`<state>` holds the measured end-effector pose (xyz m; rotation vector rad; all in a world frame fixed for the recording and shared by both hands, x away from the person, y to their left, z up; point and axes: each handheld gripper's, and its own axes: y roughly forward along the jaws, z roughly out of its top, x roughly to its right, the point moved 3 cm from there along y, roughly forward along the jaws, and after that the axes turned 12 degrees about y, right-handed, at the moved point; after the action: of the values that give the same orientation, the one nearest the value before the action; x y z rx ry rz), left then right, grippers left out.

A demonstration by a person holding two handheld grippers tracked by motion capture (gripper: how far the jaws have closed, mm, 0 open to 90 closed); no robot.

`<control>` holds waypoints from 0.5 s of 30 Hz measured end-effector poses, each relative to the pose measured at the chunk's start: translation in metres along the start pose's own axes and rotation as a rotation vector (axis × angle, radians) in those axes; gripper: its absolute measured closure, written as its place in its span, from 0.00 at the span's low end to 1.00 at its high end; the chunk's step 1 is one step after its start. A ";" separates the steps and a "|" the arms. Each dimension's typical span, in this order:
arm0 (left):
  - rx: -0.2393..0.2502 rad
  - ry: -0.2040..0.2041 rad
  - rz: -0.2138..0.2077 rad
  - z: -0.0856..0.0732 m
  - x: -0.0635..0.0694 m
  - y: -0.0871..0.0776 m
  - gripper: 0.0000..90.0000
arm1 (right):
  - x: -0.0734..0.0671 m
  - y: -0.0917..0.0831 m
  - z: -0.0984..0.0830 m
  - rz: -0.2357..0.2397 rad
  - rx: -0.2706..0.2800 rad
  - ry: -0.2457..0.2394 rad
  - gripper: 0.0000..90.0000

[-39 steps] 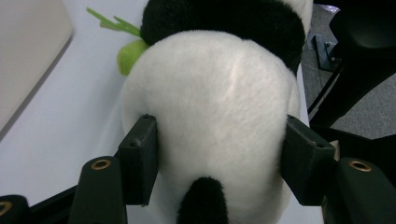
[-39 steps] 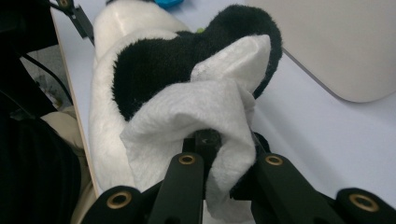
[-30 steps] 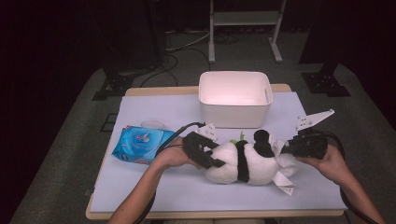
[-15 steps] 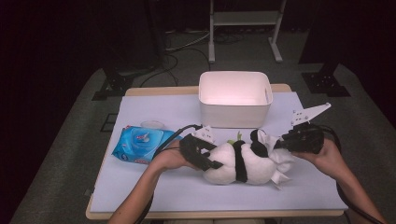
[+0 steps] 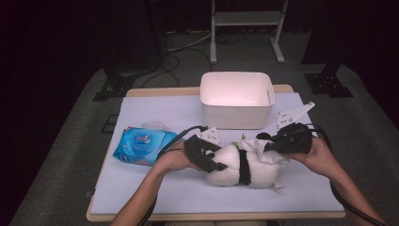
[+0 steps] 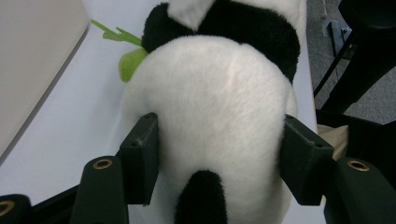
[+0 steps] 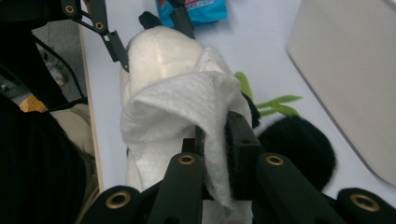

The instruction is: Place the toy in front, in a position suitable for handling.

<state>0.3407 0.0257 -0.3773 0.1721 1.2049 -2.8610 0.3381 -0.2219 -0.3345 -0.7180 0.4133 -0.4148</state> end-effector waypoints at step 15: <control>0.032 -0.006 -0.010 0.000 -0.002 0.000 0.42 | 0.001 0.000 -0.008 -0.027 -0.042 -0.014 0.93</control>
<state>0.3424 0.0258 -0.3773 0.1582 1.1619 -2.8883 0.3351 -0.2269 -0.3398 -0.7679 0.4006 -0.4276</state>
